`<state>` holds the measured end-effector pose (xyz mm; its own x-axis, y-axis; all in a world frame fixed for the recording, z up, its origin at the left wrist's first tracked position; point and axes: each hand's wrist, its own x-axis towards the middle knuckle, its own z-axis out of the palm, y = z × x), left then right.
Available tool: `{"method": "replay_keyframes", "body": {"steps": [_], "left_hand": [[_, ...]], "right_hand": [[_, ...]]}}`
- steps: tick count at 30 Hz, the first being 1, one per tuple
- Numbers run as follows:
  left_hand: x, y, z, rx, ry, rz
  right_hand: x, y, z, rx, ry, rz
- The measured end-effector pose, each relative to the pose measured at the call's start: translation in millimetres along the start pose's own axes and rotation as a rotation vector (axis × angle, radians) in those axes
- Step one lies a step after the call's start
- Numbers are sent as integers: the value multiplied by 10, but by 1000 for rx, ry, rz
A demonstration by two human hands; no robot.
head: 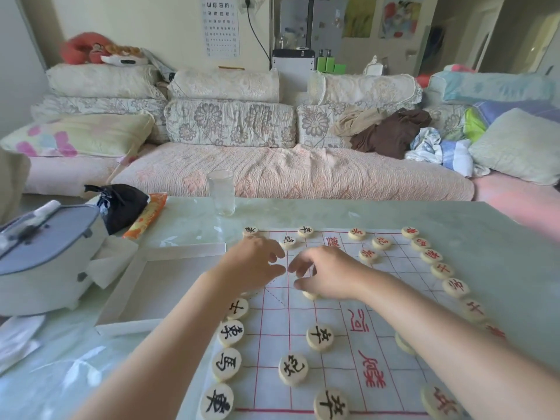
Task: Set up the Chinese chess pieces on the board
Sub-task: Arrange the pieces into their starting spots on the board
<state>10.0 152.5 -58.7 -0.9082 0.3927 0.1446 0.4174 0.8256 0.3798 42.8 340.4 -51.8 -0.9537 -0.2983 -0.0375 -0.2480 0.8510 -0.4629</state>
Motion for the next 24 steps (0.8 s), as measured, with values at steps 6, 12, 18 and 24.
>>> {"method": "replay_keyframes", "body": {"steps": [6,12,18,24], "left_hand": [[-754,152,31,28,-19,49],[-1224,176,171,45,-42,44],[-1395,192,245,114,-35,90],[-1441,196,242,65,-66,77]], "right_hand": [[-574,-254,188,-33,-108,-20],[-902,-363,374,-208,-128,-20],[-959,-339,460,-248,-202,-40],[-918,-337,544,-311,-114,-89]]}}
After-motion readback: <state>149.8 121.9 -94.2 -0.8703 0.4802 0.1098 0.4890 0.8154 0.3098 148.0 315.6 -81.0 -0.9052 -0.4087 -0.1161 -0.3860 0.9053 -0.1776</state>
